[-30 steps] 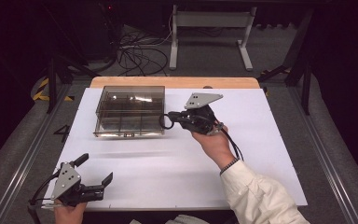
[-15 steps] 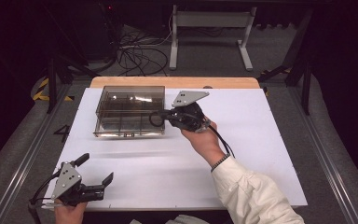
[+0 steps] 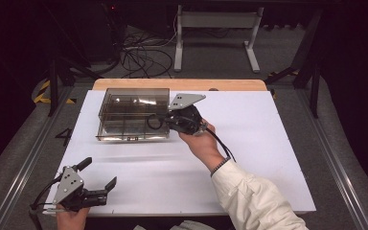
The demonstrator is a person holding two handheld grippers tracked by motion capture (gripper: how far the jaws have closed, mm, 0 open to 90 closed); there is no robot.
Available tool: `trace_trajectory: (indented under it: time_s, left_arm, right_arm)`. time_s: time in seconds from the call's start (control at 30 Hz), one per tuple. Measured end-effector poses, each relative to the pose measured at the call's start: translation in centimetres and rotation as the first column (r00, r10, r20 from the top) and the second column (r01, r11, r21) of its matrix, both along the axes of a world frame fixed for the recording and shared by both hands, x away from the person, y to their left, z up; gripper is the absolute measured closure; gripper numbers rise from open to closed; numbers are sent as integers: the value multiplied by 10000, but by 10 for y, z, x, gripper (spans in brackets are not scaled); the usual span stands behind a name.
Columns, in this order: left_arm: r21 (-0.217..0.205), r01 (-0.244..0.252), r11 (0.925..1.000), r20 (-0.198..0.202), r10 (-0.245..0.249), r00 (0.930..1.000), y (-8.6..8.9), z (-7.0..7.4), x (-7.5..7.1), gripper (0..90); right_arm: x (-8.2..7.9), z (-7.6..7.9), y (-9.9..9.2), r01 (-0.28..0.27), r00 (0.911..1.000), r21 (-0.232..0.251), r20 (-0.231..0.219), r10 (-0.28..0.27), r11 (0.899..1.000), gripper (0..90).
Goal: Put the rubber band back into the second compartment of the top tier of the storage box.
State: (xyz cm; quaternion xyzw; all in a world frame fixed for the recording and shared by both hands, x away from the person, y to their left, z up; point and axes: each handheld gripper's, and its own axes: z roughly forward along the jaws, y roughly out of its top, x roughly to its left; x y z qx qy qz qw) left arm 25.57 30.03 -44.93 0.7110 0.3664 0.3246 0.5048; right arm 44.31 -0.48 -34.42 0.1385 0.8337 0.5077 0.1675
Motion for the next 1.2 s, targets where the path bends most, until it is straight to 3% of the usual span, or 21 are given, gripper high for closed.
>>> trace_trajectory:
  time_s: [0.67,1.2]
  left_arm:
    - [31,46,10000,-4,-46,10000,0,0,1,3]
    - [47,83,10000,-27,-83,10000,0,-1,1,3]
  right_arm:
    - [5,-10,11,4,9999,198,104,-6,9998,868]
    - [16,-33,33,-28,10000,187,-71,30,9998,866]
